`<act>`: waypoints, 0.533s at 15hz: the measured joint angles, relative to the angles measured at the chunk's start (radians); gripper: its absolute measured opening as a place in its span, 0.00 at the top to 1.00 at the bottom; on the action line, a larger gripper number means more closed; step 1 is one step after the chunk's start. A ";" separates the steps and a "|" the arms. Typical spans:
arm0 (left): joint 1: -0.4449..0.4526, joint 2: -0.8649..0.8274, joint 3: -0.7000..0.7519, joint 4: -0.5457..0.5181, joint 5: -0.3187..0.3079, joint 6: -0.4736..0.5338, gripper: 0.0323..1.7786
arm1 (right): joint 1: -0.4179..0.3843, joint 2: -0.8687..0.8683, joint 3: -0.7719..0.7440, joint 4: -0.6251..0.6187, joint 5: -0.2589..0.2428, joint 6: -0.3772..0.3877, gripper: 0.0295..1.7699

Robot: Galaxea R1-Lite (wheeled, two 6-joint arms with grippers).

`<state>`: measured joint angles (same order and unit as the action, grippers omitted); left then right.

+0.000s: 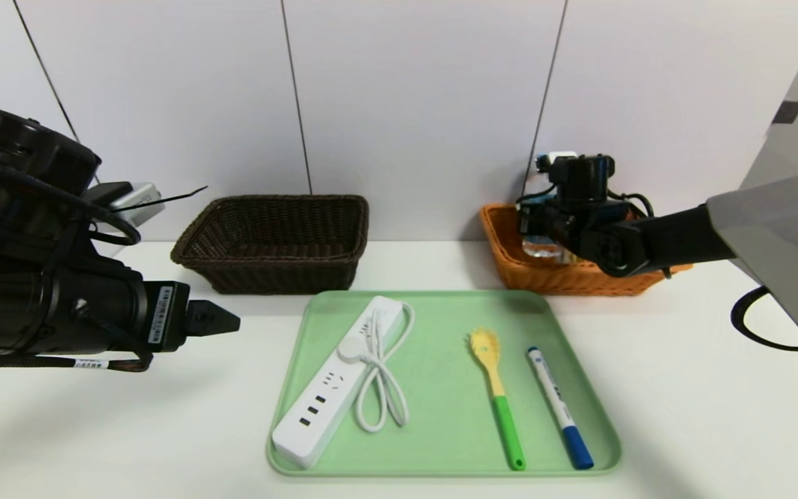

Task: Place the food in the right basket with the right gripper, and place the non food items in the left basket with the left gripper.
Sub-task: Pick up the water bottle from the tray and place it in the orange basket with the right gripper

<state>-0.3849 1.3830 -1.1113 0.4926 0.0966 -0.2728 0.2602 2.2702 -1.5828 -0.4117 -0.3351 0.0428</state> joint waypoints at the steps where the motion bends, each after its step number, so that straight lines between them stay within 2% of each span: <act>1: 0.000 0.002 0.000 0.000 0.000 0.000 0.05 | 0.001 0.011 -0.011 0.001 0.000 0.001 0.52; 3: 0.000 0.006 0.001 0.000 0.001 0.001 0.05 | 0.001 0.033 -0.035 0.001 -0.008 0.001 0.50; 8: 0.000 0.018 -0.003 0.000 0.001 0.001 0.05 | 0.001 0.062 -0.053 -0.001 -0.022 0.000 0.28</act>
<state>-0.3849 1.4013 -1.1140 0.4926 0.0974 -0.2713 0.2615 2.3321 -1.6362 -0.4128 -0.3572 0.0428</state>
